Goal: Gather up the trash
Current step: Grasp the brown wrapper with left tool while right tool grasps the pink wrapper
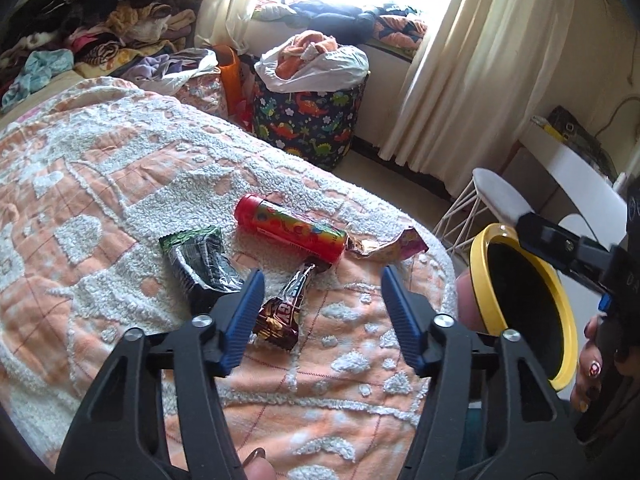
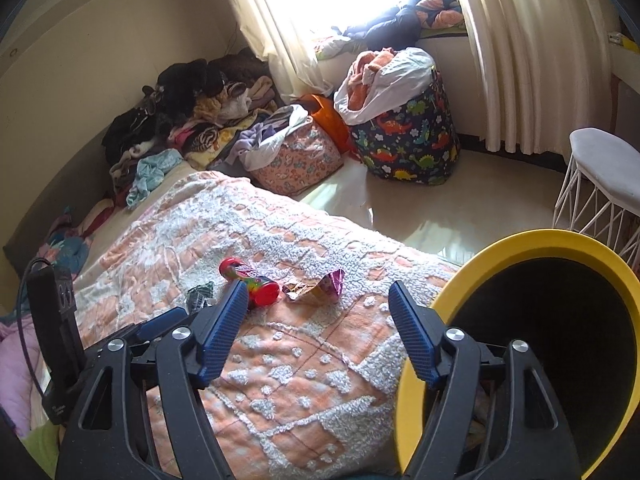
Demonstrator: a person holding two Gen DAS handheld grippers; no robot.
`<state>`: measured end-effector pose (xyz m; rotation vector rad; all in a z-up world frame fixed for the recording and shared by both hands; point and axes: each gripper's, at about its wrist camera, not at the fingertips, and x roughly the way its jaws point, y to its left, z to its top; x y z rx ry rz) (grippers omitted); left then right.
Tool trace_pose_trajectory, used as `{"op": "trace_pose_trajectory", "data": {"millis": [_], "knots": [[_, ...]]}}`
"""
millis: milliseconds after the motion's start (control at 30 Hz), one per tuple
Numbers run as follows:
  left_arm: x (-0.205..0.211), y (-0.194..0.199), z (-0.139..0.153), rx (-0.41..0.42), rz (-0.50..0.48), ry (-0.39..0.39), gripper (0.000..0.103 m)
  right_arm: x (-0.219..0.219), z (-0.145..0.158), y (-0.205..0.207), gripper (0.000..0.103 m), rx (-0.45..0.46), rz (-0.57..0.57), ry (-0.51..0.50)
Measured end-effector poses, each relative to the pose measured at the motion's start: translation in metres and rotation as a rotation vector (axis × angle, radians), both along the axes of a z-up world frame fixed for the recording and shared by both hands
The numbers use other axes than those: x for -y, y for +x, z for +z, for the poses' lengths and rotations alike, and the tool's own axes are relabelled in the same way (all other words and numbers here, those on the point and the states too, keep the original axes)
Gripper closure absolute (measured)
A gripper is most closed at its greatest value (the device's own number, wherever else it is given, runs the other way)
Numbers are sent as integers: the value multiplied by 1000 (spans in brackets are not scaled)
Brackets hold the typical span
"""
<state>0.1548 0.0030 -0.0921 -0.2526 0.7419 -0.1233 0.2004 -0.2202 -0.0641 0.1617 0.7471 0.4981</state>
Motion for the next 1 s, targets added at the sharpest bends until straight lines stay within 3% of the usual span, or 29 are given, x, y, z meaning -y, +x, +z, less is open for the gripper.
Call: {"op": "trace_pose_trajectory", "data": {"millis": [200, 300, 433, 633, 767, 867, 1000], "knots": [[13, 13, -9, -27, -57, 54, 62, -16, -18, 27, 42, -72, -13, -32], [19, 22, -17, -66, -59, 120, 70, -24, -28, 40, 46, -103, -16, -57], [19, 30, -29, -113, -52, 149, 70, -35, -38, 53, 50, -131, -20, -75], [12, 31, -42, -151, -37, 125, 74, -50, -59, 72, 60, -188, -32, -113], [8, 30, -45, -155, -33, 98, 77, -53, -74, 81, 76, -241, -32, -100], [6, 30, -47, -156, -27, 87, 81, -54, -71, 75, 87, -227, -20, -86], [3, 28, -48, -153, -14, 88, 89, -49, -62, 54, 89, -188, -22, -76]]}}
